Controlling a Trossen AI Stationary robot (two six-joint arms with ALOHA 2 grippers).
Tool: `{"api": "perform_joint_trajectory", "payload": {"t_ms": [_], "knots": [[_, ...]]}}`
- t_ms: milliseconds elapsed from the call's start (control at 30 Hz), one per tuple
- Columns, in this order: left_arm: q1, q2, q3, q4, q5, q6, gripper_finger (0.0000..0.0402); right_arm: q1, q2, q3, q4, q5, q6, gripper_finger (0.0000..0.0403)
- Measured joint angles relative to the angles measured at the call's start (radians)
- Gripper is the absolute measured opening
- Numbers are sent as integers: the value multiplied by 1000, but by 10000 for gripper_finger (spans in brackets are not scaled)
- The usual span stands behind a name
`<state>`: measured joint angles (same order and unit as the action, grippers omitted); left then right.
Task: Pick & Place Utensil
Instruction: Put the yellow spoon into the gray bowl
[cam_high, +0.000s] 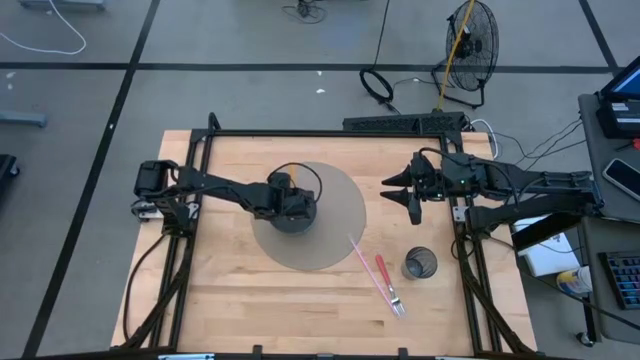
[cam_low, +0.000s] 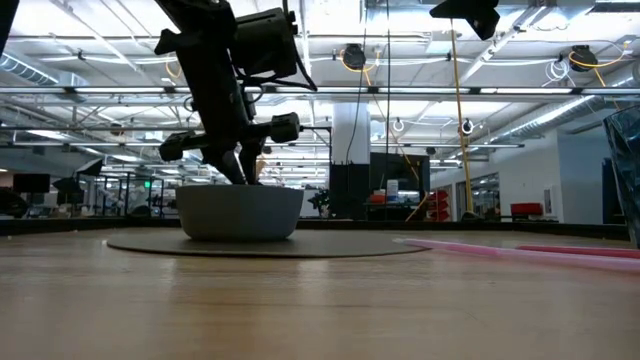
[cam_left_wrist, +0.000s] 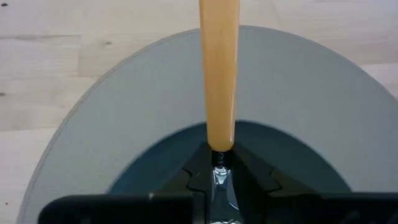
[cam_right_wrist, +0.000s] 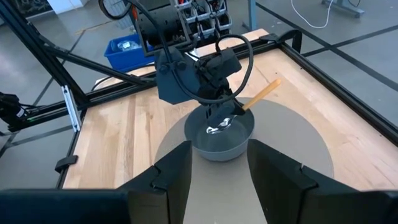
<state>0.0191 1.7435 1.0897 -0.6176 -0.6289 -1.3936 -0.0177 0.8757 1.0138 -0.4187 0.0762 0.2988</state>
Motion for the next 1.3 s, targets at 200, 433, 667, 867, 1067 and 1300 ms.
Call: {"api": "perform_joint_trajectory", "payload": {"t_ms": [200, 433, 667, 867, 1067, 1300], "knots": [[2, 0, 0, -13, -1, 0, 33, 0, 0, 0, -3, 0, 2, 153], [2, 23, -1, -16, 4, -7, 47, 0, 0, 0, -3, 0, 3, 153], [-8, 74, -1, 34, 30, -12, 35, 0, 0, 0, -7, 0, 3, 153], [-9, 76, -1, 37, 34, -22, 51, 0, 0, 0, -13, 0, 4, 153], [-9, 76, -1, 37, 34, -21, 45, 0, 0, 0, -13, 0, 4, 153], [-9, 76, -1, 37, 33, -16, 84, 0, 0, 0, -13, 1, 2, 153]]}}
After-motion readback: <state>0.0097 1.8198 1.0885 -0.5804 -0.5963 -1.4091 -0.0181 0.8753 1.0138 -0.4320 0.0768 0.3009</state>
